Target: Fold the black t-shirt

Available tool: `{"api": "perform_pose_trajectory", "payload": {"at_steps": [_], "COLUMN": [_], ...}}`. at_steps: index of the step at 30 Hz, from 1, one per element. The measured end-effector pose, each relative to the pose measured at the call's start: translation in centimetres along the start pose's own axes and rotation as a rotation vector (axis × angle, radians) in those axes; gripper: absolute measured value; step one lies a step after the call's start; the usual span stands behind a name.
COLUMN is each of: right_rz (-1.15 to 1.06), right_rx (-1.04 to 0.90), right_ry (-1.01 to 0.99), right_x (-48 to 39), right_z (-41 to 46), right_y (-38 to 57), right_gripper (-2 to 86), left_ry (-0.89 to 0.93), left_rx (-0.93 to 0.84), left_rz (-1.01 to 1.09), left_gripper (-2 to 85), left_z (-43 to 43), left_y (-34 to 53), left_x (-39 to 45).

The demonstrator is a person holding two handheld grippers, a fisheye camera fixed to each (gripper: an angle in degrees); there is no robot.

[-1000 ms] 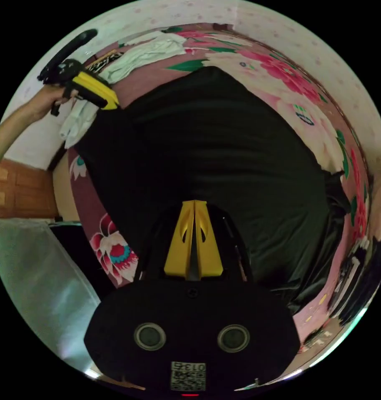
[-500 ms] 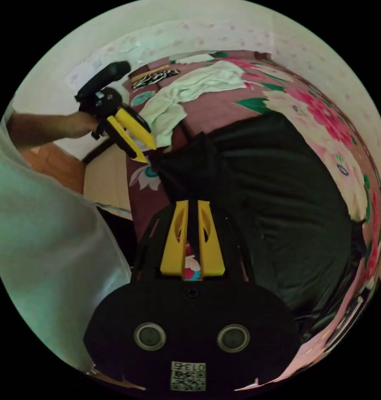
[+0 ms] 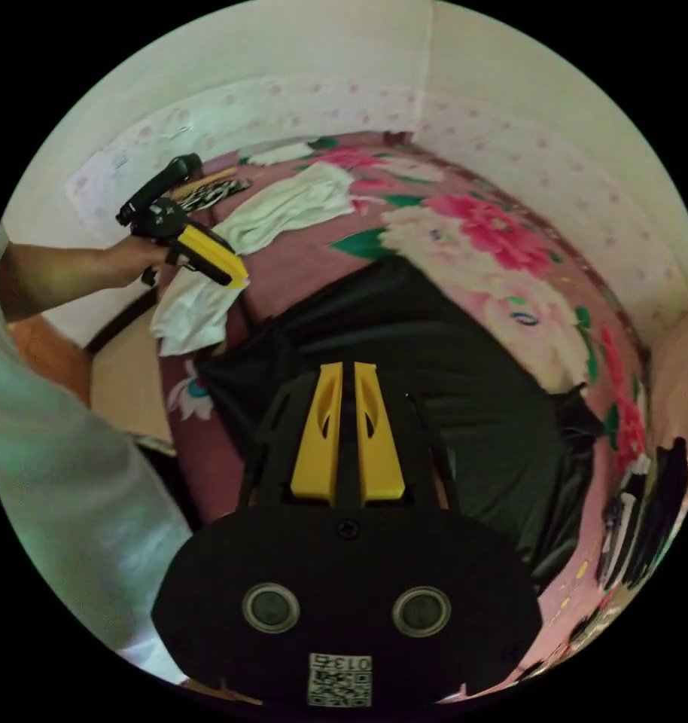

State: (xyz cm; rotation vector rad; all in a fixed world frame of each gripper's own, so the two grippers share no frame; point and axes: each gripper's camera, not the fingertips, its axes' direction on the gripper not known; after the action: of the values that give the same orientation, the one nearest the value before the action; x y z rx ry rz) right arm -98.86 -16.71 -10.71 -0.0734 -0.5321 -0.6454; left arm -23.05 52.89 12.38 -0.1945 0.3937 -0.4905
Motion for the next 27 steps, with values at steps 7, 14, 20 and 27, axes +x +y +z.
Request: {"api": "perform_pose_trajectory", "payload": {"at_steps": [7, 14, 20, 27], "right_rz": [0.190, 0.179, 0.034, -0.038], "right_rx": [-0.076, -0.165, -0.289, -0.271], "right_ry": [0.037, -0.004, 0.036, 0.079], "right_x": [6.9, 16.5, 20.9, 22.2], "right_z": [1.2, 6.8, 12.4, 12.8], "right_y": [-2.8, -6.4, -10.1, -10.6], "right_gripper": [4.6, 8.0, 7.8, 1.2], "left_ry": [0.015, -0.003, 0.062, -0.127], "left_rx": [0.005, -0.173, -0.184, -0.008], "left_rz": [0.022, 0.102, 0.169, 0.169], "left_gripper": [16.2, 14.5, 2.3, 1.7], "left_z": [1.7, 4.0, 2.1, -3.8], "left_y": [-13.6, -20.9, -22.3, -23.4], "left_x": [-3.0, -2.5, -1.3, 1.0]}}
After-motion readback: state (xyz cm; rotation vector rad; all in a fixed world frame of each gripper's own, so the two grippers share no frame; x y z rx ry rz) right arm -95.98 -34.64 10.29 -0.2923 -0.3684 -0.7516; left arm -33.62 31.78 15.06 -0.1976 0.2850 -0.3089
